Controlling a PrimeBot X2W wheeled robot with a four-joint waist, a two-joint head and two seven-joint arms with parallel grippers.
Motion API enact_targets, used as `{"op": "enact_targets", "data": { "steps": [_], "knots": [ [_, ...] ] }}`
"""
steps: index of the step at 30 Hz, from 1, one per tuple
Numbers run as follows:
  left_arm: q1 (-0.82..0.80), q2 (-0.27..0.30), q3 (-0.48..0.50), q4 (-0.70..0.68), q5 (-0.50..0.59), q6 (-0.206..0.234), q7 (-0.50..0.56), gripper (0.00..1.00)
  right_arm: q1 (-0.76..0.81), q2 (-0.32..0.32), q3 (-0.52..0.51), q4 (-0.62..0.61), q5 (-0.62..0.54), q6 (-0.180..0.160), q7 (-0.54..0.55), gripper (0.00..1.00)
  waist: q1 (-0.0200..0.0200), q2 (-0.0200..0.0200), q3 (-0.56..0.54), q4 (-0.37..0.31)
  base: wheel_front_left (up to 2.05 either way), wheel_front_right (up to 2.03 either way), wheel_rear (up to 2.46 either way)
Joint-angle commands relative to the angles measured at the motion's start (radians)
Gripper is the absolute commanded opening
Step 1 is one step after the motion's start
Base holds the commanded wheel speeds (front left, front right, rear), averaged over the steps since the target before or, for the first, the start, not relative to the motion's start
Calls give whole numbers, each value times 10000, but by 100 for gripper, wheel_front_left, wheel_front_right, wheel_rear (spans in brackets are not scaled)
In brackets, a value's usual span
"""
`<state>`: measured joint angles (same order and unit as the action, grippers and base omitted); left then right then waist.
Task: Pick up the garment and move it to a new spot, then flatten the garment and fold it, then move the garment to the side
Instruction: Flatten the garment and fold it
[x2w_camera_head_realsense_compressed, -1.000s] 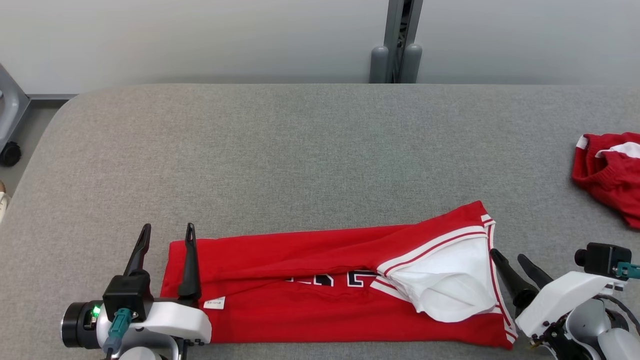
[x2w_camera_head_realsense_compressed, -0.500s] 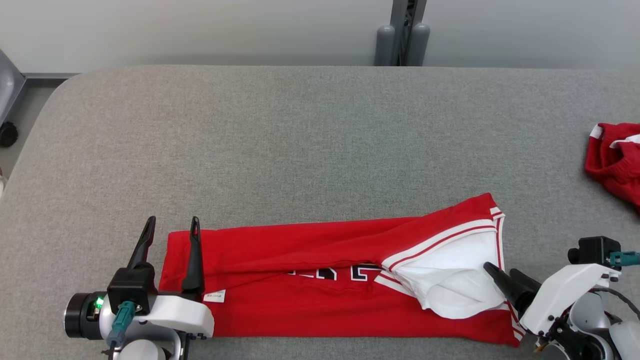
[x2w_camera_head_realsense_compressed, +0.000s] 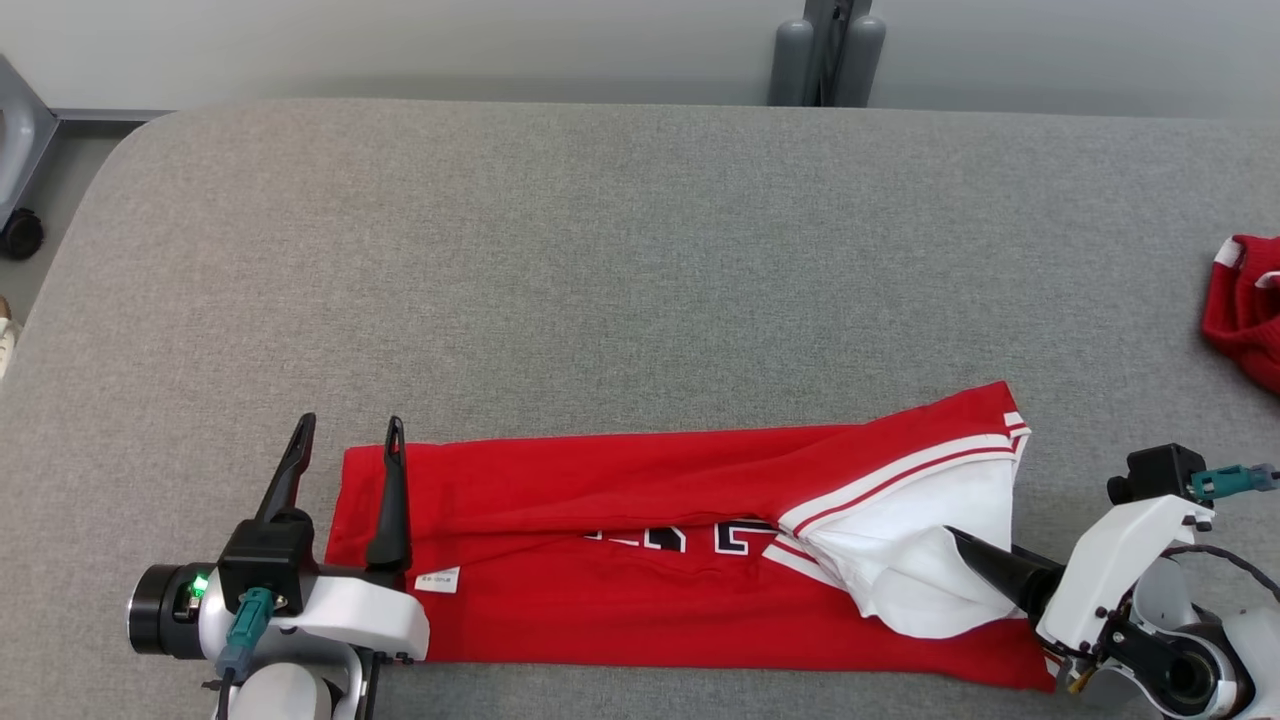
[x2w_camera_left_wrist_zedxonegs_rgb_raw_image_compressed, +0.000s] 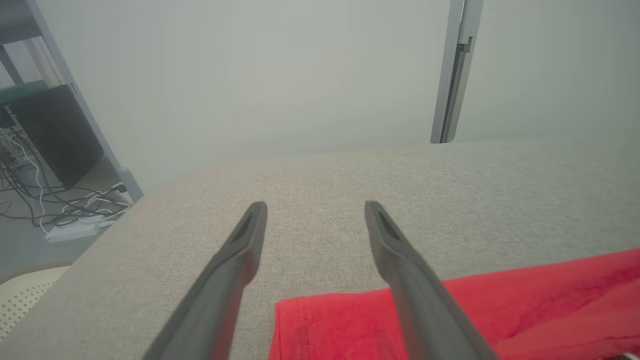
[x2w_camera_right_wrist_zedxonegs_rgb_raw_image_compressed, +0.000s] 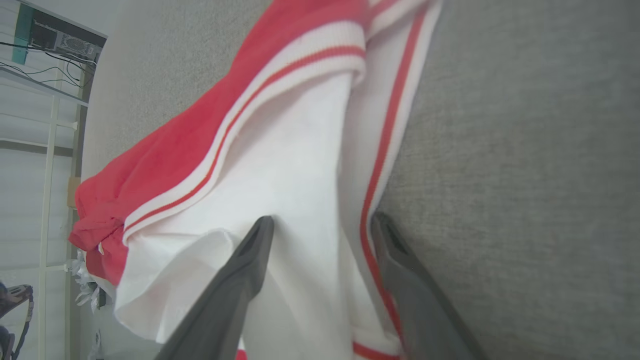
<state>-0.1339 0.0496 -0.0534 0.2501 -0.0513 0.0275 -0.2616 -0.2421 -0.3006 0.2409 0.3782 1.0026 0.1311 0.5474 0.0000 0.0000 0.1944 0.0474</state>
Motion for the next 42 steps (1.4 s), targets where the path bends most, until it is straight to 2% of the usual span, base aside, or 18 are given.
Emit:
{"op": "enact_targets", "data": {
  "steps": [1,21,22,23,25,42],
  "knots": [
    [-219,32,28,-19,69,-37,-37,100,94,118,292,262,119,-4,103,100,0,0,40,35,0,0,0],
    [-302,31,-121,129,26,49,-37,100,-549,477,2102,1033,1008,-26,-801,99,0,0,102,234,0,0,0],
    [-303,30,-133,144,25,58,-37,100,-579,472,2171,1072,1041,-27,-853,88,0,0,101,236,0,0,0],
    [-297,31,-139,156,27,67,-37,100,-608,461,2223,1102,1097,-27,-921,48,0,0,97,238,0,0,0],
    [-263,31,-148,186,34,64,-37,100,-683,400,2302,1182,1140,-27,-1082,0,0,0,80,240,0,0,0],
    [-67,33,-306,325,-139,185,-37,100,-1738,-866,2518,2121,1010,-38,-2215,0,0,0,-346,241,0,0,0]
  ]
}}
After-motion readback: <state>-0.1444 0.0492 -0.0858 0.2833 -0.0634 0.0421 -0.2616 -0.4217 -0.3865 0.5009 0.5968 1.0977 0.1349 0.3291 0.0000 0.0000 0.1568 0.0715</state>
